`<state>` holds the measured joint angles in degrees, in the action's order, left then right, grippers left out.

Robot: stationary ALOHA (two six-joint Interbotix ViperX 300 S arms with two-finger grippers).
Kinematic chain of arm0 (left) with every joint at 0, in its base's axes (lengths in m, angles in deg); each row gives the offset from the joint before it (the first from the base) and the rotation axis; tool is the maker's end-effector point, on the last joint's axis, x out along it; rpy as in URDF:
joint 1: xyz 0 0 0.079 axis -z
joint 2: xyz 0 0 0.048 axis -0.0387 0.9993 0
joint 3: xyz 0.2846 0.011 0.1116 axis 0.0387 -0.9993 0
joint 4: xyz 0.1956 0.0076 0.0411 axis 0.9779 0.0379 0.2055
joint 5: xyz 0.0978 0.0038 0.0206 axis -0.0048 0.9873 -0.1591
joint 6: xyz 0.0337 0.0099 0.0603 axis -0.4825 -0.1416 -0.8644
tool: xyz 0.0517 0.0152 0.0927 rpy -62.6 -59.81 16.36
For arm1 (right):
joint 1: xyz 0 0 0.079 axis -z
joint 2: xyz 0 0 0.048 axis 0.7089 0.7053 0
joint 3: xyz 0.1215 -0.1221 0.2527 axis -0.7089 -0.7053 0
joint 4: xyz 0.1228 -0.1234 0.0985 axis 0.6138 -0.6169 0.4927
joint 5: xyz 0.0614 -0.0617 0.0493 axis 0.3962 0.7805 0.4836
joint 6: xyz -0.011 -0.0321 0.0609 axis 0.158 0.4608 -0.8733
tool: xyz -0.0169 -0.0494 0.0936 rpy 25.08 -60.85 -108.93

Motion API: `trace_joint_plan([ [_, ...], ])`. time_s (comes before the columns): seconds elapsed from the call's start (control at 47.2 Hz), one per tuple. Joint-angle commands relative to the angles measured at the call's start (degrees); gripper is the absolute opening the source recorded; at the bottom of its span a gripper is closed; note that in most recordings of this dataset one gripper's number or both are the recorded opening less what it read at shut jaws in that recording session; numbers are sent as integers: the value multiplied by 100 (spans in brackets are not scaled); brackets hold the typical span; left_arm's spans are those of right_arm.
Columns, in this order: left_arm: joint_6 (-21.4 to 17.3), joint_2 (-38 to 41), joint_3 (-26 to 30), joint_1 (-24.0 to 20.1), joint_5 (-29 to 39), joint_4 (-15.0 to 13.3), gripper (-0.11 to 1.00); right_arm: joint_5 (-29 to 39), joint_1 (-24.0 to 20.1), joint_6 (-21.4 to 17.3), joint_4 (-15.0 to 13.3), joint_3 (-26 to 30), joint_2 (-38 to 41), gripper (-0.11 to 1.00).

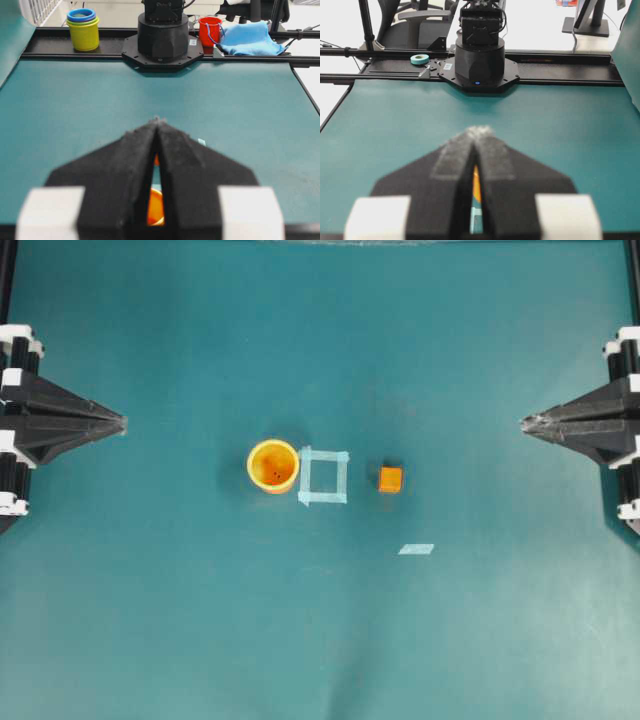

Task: Move the block to the left with right arm.
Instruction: 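Move the right gripper left toward the orange cube, opening it, then close the right gripper around the orange cube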

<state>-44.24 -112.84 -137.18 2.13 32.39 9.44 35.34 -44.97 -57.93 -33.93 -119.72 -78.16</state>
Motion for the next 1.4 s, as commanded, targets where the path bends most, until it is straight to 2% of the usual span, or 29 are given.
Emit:
trace_joint_plan([
  [0.0, -44, -308, -70, 44, 334, 123, 0, 9, 35, 18, 0, 70, 26, 0],
  [0.169, -44, -1239, -167, 35, 1116, 123, 0, 563, 53, -9, 9, 158, 123, 0],
  [0.275, -44, -1960, -167, 35, 1863, 123, 0, 853, 53, 0, 9, 237, 246, 0],
  [0.423, 18, -2751, -167, 35, 2813, 123, 0, 879, 53, 9, 0, 308, 519, 0],
  [0.487, 18, -2979, -167, 35, 3015, 114, 0, 861, 53, 0, 9, 325, 677, 1],
  [0.572, 18, -3146, -176, 35, 3076, 123, 0, 809, 79, 0, 0, 343, 958, 9],
  [0.741, 26, -3129, -246, 35, 3111, 123, 0, 589, 185, -35, 26, 387, 1679, 38],
  [0.889, 35, -3059, -308, 35, 3076, 123, 0, 334, 281, -123, 70, 615, 2593, 54],
  [0.974, 35, -3059, -308, 35, 3076, 114, 0, 308, 290, -123, 70, 861, 3129, 57],
  [1.228, 44, -3059, -308, 35, 3076, 114, 0, 316, 308, -123, 53, 1477, 4711, 58],
  [1.376, 53, -3067, -299, 35, 3067, 123, 0, 325, 299, -123, 53, 1635, 5177, 58],
])
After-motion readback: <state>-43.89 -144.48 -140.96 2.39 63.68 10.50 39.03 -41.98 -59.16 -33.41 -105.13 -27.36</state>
